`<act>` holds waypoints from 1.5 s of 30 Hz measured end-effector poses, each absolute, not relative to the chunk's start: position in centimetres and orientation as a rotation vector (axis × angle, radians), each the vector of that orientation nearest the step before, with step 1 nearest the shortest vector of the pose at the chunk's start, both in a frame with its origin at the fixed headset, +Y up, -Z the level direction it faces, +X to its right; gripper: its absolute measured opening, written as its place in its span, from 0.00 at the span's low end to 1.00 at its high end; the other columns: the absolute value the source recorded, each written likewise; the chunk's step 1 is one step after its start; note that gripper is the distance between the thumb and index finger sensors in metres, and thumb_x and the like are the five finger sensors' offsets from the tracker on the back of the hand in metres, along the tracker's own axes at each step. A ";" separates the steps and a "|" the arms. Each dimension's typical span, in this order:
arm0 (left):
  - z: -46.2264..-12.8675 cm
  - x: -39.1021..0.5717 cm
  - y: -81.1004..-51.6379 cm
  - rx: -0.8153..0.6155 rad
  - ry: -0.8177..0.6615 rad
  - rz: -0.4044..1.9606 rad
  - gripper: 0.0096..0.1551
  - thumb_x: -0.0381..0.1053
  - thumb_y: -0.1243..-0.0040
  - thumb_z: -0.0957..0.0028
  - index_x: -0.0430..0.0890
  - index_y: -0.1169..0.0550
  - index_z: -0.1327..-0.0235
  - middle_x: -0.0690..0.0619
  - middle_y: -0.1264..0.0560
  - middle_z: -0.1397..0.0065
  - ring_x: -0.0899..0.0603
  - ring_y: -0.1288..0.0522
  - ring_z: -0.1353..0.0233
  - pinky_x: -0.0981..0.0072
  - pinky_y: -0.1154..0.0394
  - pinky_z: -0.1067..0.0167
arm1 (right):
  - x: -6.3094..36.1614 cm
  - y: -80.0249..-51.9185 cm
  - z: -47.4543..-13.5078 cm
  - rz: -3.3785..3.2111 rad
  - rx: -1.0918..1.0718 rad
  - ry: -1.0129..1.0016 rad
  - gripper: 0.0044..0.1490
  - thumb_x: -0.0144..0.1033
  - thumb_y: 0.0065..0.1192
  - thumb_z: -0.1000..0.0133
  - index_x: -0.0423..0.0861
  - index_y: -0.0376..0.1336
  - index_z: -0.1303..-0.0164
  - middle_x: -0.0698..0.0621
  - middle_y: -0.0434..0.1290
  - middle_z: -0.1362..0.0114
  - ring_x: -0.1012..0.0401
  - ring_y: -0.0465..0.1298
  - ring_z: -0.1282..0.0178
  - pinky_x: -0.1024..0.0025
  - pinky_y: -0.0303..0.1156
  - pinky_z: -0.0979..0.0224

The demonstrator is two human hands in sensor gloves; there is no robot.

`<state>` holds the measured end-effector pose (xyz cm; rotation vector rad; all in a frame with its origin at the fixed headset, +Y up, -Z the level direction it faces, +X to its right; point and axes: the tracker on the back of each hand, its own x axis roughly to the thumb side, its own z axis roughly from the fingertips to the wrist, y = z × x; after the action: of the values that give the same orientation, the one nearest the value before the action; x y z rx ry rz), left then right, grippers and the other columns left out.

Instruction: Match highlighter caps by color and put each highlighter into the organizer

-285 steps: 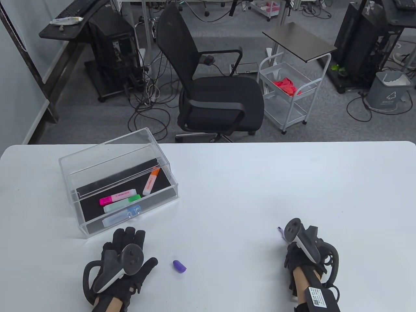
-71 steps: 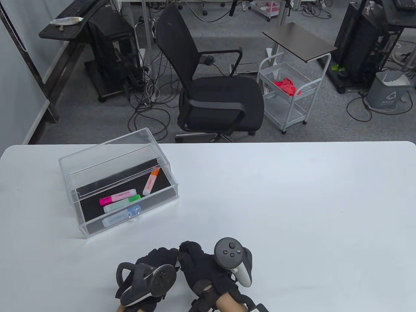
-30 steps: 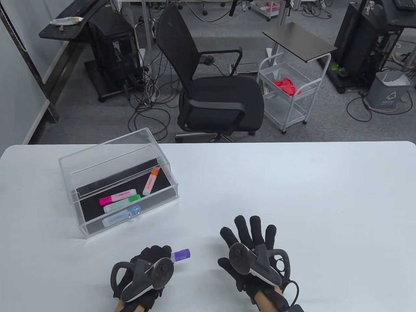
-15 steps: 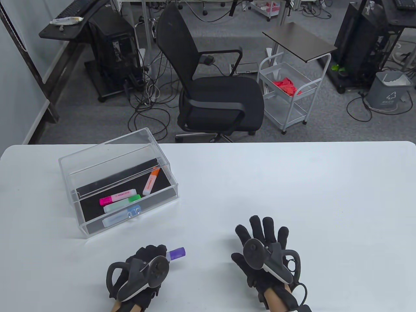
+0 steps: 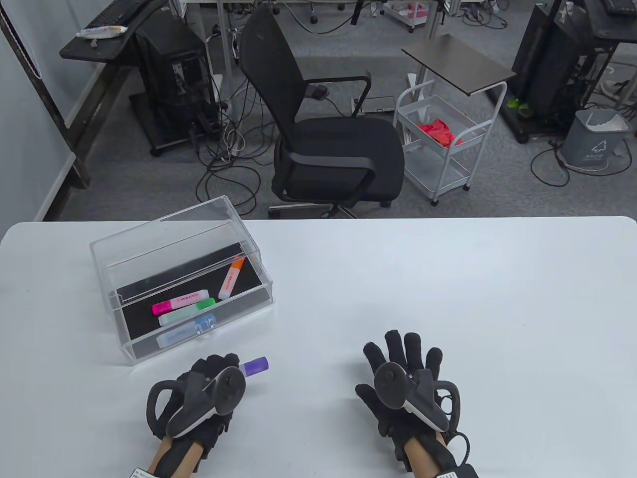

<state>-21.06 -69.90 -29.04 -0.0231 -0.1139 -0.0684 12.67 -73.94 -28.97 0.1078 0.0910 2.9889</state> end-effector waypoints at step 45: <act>-36.2 -28.4 -72.2 -0.153 0.322 0.596 0.36 0.71 0.42 0.50 0.49 0.20 0.37 0.56 0.15 0.47 0.45 0.10 0.56 0.59 0.14 0.56 | 13.1 -73.7 -27.6 2.943 0.011 0.096 0.49 0.63 0.56 0.53 0.63 0.42 0.23 0.51 0.34 0.15 0.47 0.29 0.16 0.31 0.24 0.25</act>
<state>-28.36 -72.16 -36.24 -0.1525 0.3217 0.5955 13.11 -73.67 -27.57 0.0113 0.0961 2.9433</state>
